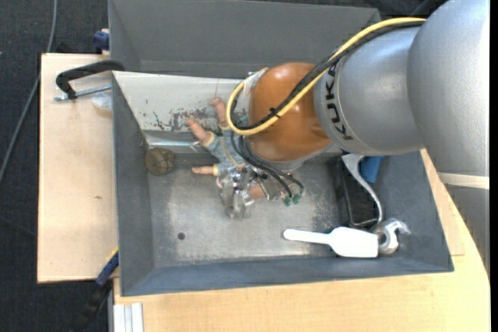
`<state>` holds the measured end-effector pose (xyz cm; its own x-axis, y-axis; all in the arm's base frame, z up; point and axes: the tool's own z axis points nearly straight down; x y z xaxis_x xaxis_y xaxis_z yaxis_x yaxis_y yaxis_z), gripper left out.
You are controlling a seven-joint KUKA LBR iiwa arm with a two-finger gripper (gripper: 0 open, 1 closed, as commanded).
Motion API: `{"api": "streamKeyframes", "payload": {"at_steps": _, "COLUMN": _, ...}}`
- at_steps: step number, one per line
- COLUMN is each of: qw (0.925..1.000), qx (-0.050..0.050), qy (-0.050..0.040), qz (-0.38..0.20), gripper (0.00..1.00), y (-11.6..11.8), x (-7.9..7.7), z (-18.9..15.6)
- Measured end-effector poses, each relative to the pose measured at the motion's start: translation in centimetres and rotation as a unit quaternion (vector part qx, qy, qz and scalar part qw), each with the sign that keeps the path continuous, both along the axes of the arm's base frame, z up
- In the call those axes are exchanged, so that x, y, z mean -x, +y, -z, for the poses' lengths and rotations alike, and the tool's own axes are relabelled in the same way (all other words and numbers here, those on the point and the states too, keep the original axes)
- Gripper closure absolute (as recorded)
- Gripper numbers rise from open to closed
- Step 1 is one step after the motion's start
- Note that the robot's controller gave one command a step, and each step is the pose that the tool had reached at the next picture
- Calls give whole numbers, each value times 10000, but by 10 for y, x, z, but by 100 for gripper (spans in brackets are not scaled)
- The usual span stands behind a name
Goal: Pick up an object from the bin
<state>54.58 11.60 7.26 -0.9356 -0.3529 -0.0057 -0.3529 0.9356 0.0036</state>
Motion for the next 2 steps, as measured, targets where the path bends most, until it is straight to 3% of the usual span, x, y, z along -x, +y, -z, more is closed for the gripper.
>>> {"api": "streamKeyframes", "payload": {"at_steps": 1, "qw": 10000, "qx": 0, "qy": 1, "qz": 1, "gripper": 100, "y": 0, "x": 0, "z": 0}}
{"api": "streamKeyframes", "payload": {"at_steps": 2, "qw": 9982, "qx": -6, "qy": -50, "qz": 595, "gripper": 0, "y": -67, "x": -29, "z": -75}}
